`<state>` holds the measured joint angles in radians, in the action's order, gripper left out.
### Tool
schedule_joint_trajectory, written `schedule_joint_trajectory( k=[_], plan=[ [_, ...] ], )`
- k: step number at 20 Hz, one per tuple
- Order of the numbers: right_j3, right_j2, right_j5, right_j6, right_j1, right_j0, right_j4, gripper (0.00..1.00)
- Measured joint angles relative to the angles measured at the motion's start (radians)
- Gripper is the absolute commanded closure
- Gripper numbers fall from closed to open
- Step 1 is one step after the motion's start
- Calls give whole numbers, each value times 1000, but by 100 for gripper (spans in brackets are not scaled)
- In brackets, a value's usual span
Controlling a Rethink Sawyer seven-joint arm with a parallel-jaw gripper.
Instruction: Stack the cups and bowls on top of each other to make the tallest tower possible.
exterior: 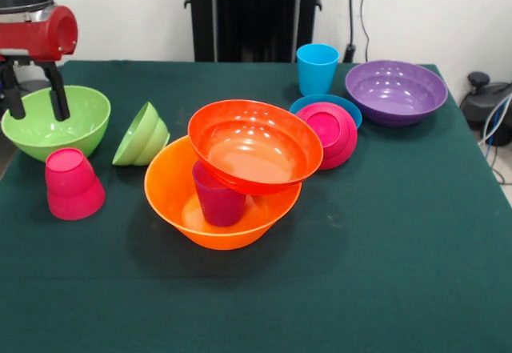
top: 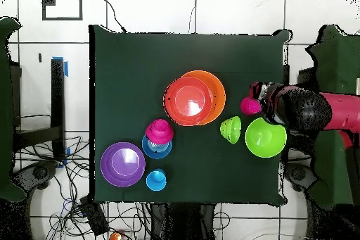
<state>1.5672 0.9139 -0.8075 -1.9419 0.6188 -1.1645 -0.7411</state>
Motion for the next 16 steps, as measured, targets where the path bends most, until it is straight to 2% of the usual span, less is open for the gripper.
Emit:
schedule_joint_trajectory(
  k=[10,16],
  plan=[
    [-57,-34,14,0,-77,-16,1,0],
    [-99,-43,70,0,-167,-17,1,0]
  ],
)
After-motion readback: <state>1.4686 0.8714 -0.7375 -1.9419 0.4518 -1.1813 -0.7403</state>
